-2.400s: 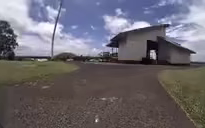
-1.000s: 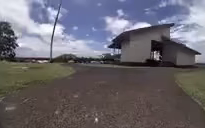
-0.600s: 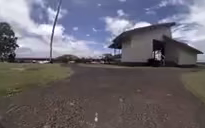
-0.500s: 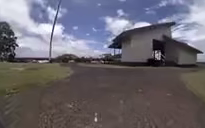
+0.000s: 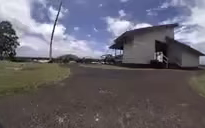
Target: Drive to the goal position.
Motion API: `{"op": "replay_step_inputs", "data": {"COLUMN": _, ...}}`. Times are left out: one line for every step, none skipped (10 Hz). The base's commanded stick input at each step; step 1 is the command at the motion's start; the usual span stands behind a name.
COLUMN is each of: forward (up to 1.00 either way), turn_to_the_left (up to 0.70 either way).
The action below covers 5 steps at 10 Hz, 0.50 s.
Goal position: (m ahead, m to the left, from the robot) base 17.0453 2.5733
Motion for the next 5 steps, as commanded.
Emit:
{"op": "replay_step_inputs", "data": {"forward": 0.70, "turn_to_the_left": 0.00}}
{"op": "replay_step_inputs", "data": {"forward": 0.70, "turn_to_the_left": 0.00}}
{"op": "replay_step_inputs", "data": {"forward": 0.70, "turn_to_the_left": 0.00}}
{"op": "replay_step_inputs", "data": {"forward": 0.70, "turn_to_the_left": 0.00}}
{"op": "replay_step_inputs", "data": {"forward": 0.70, "turn_to_the_left": 0.00}}
